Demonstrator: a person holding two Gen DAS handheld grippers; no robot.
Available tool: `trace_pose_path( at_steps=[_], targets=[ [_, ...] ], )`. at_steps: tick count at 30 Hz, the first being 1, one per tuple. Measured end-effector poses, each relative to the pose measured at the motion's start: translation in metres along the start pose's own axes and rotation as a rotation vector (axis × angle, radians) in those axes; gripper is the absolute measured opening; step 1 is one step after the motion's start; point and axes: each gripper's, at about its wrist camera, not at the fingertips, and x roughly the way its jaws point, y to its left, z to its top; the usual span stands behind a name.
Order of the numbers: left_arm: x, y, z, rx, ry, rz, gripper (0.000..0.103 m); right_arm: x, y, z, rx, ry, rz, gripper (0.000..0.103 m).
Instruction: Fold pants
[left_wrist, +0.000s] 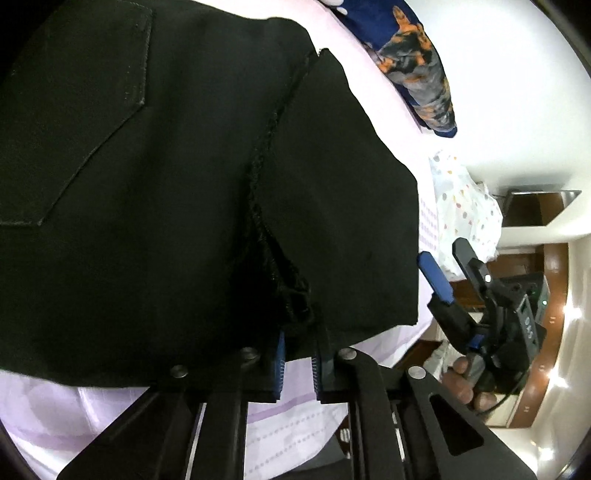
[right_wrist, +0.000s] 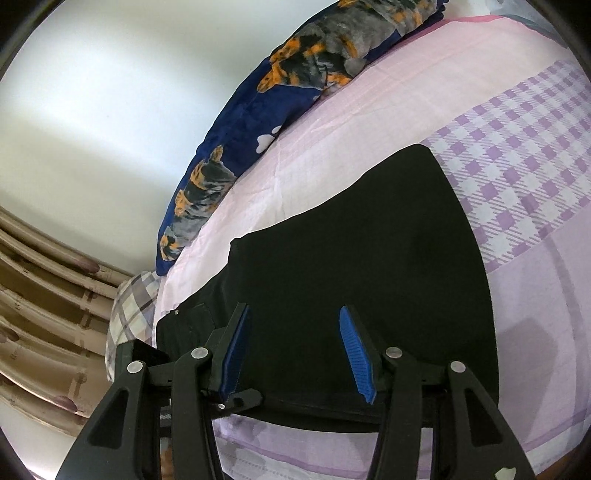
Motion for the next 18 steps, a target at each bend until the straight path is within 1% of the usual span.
trace_pose_path(
  at_steps=[3, 5, 6, 7, 8, 9, 10, 12, 15, 16, 17, 18],
  targets=[
    [-0.016, -0.011, -0.008, 0.039, -0.047, -0.011, 0.007, -0.003, -0.003, 0.001, 0.011, -0.014, -0.012, 0.048],
    [-0.019, -0.013, -0.012, 0.054, -0.056, 0.010, 0.007, -0.003, -0.006, 0.002, 0.023, -0.015, -0.020, 0.048],
    [-0.017, -0.010, -0.013, 0.059, -0.045, 0.030, 0.007, -0.002, -0.008, 0.003, 0.030, -0.012, -0.027, 0.048],
    [-0.012, -0.007, -0.012, 0.055, -0.038, 0.048, 0.007, 0.000, -0.010, 0.003, 0.038, -0.006, -0.034, 0.048],
    [-0.008, -0.001, -0.011, 0.031, -0.029, 0.053, 0.006, 0.002, -0.011, 0.003, 0.041, 0.005, -0.042, 0.048],
    [-0.008, 0.007, -0.010, -0.005, -0.028, 0.022, 0.006, 0.004, -0.011, 0.002, 0.042, 0.014, -0.052, 0.048],
    [-0.009, 0.010, -0.009, -0.022, -0.026, 0.007, 0.006, 0.005, -0.012, 0.001, 0.042, 0.018, -0.062, 0.048],
    [-0.010, 0.010, -0.008, -0.024, -0.029, 0.014, 0.006, 0.006, -0.014, 0.000, 0.039, 0.023, -0.084, 0.048],
    [-0.011, 0.003, -0.009, 0.005, -0.037, 0.031, 0.009, 0.009, -0.019, -0.001, 0.048, 0.030, -0.107, 0.048],
    [-0.012, 0.002, -0.009, 0.008, -0.037, 0.028, 0.012, 0.010, -0.019, -0.001, 0.044, 0.032, -0.114, 0.048],
    [-0.014, 0.001, -0.008, 0.007, -0.042, 0.027, 0.017, 0.010, -0.019, -0.001, 0.038, 0.034, -0.125, 0.048],
    [-0.016, 0.000, -0.008, 0.007, -0.052, 0.031, 0.018, 0.011, -0.019, -0.002, 0.031, 0.035, -0.136, 0.048]
  ],
)
